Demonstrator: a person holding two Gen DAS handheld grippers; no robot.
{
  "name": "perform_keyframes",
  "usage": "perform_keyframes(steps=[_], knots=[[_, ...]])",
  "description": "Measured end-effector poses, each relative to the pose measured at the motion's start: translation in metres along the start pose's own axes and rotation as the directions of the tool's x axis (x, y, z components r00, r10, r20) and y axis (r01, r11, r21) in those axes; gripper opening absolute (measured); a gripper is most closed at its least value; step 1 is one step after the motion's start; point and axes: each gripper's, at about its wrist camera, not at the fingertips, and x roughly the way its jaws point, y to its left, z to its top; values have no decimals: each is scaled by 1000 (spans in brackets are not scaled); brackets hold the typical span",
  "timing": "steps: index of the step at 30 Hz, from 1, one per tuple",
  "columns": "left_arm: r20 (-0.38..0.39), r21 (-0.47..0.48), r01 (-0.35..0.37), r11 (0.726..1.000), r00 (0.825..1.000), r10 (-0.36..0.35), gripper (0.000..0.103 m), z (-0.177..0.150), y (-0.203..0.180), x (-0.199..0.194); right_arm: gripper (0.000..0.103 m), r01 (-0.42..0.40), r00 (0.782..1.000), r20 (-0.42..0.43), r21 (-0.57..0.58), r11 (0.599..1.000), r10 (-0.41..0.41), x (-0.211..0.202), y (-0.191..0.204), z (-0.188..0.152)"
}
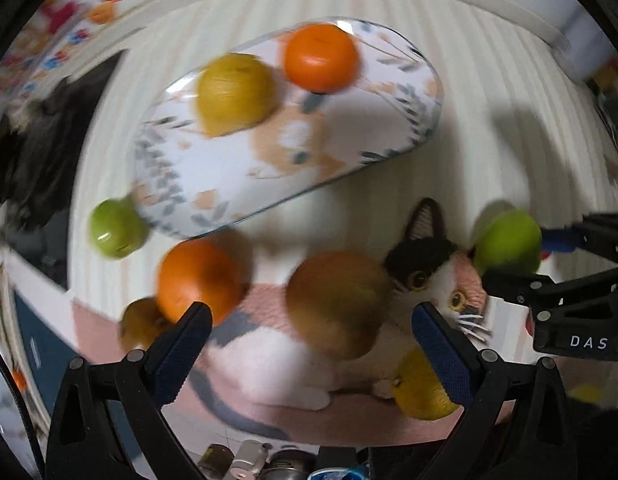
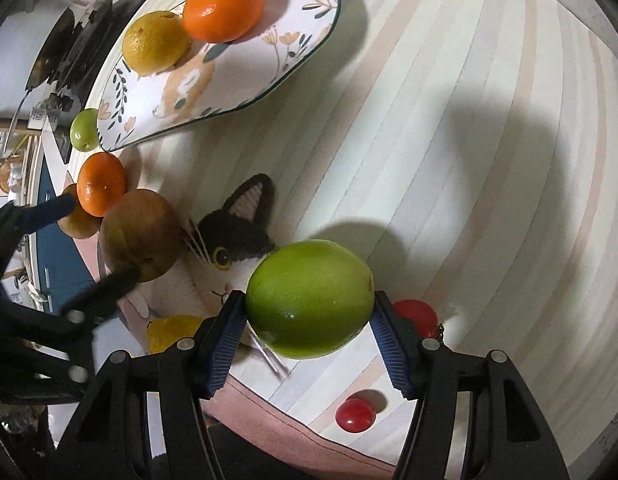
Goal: Organize fruits
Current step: 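Grasp the brown fruit with the left tool while the right tool grasps the green lime, then place the brown fruit on the plate with the left tool while the right tool places the lime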
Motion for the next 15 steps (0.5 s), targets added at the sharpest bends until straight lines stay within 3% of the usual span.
perform_keyframes(steps=[2, 4, 6, 7, 15], knots=[[-21, 15, 35, 999, 999, -35, 101, 3, -3, 11, 65, -1, 1000, 2, 5, 1000, 1, 0, 0, 1], [-36, 6, 70, 998, 997, -70, 92, 6, -1, 19, 65, -5, 1000, 2, 11, 1000, 5, 1, 0, 1], [-49, -16, 97, 995, 994, -98, 71, 7, 2, 27, 65, -8, 1000, 1, 15, 1000, 8, 0, 0, 0], [-46, -27, 85, 996, 995, -86, 69, 7, 5, 30, 65, -8, 1000, 0, 16, 1000, 8, 0, 0, 0], [-11, -97, 104, 990, 994, -106, 68, 4, 16, 28, 65, 11, 1000, 5, 9, 1000, -11, -3, -1, 2]])
